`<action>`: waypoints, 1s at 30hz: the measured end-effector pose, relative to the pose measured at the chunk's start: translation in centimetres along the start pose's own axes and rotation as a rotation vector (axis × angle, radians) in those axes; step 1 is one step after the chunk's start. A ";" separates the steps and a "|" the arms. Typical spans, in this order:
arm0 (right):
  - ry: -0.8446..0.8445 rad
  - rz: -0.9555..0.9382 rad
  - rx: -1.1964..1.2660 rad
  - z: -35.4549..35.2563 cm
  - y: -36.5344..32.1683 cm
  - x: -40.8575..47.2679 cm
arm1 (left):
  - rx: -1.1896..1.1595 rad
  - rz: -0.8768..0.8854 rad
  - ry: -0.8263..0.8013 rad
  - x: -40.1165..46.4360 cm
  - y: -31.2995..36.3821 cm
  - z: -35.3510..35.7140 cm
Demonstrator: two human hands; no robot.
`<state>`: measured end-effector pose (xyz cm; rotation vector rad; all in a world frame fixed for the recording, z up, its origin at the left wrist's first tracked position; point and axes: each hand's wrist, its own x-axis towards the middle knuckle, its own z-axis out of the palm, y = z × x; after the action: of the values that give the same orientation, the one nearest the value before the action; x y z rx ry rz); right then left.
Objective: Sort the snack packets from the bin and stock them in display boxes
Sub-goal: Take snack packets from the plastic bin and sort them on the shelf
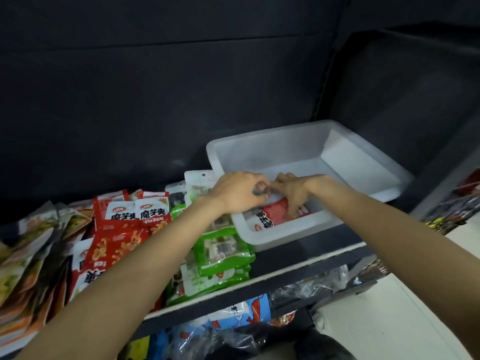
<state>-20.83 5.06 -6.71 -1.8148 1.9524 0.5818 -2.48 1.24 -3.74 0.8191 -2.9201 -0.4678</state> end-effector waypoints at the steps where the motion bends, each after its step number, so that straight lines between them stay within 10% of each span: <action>1: 0.051 -0.011 0.020 -0.3 0.5 0.5 | 0.009 0.004 -0.022 0.1 0.0 -0.1; 14: 0.125 0.061 0.081 -0.3 3.9 1.8 | 0.300 -0.048 -0.414 9.3 1.1 1.8; 23: 0.635 0.044 0.630 -0.7 6.5 -4.1 | 0.067 0.103 -0.093 10.2 0.4 1.1; 30: 0.762 0.219 0.563 0.4 5.2 -4.7 | 0.045 0.138 0.138 9.1 0.7 -0.3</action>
<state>-25.63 9.53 -4.24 -1.5647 2.4522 -0.6638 -10.60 -3.00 -3.32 0.6226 -2.8433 -0.3225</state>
